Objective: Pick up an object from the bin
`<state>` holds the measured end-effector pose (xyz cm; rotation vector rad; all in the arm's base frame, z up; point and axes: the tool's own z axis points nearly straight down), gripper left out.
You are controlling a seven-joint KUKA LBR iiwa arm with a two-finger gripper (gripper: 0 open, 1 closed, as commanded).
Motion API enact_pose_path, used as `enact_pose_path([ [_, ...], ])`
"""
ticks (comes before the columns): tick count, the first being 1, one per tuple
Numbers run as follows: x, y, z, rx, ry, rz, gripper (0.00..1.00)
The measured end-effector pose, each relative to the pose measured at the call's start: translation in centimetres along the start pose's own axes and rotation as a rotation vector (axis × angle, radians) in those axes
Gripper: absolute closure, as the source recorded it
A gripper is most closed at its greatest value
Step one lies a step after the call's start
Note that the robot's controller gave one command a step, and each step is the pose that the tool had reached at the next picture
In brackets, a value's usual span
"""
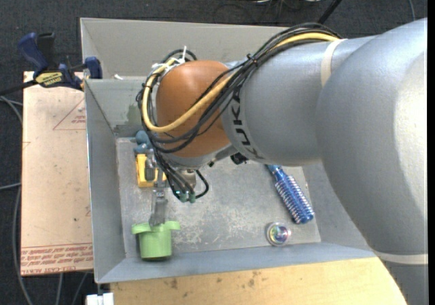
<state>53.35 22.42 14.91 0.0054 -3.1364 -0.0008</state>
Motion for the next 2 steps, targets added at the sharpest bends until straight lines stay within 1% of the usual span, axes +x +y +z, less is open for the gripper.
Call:
enact_pose_path([
  [1,2.4,-1.6,3.8,-0.002,-0.009,-0.095,0.00],
  [2,-0.6,2.2,8.0,0.000,-0.007,-0.423,0.00],
])
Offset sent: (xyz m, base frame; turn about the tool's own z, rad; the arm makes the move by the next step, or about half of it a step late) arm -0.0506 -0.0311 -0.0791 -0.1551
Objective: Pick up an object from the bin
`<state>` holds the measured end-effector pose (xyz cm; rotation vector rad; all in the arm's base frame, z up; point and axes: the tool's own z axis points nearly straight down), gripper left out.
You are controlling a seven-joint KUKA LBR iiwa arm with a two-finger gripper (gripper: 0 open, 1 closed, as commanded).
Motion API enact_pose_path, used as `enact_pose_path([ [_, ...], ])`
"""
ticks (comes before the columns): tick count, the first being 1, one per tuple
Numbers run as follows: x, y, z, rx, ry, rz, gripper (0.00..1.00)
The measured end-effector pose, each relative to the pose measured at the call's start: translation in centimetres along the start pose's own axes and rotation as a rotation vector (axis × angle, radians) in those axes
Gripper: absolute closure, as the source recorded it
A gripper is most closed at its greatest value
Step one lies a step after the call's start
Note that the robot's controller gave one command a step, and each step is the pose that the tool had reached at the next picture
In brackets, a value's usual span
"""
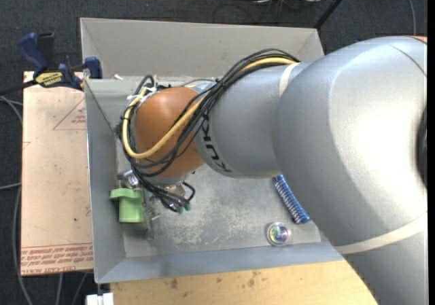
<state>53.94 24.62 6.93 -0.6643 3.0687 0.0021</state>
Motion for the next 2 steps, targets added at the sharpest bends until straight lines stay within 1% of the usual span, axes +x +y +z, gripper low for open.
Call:
enact_pose_path([
  [1,0.0,-0.1,0.0,0.001,0.002,0.002,1.00],
  [2,-2.8,-1.7,-13.4,0.001,-0.011,0.012,1.00],
])
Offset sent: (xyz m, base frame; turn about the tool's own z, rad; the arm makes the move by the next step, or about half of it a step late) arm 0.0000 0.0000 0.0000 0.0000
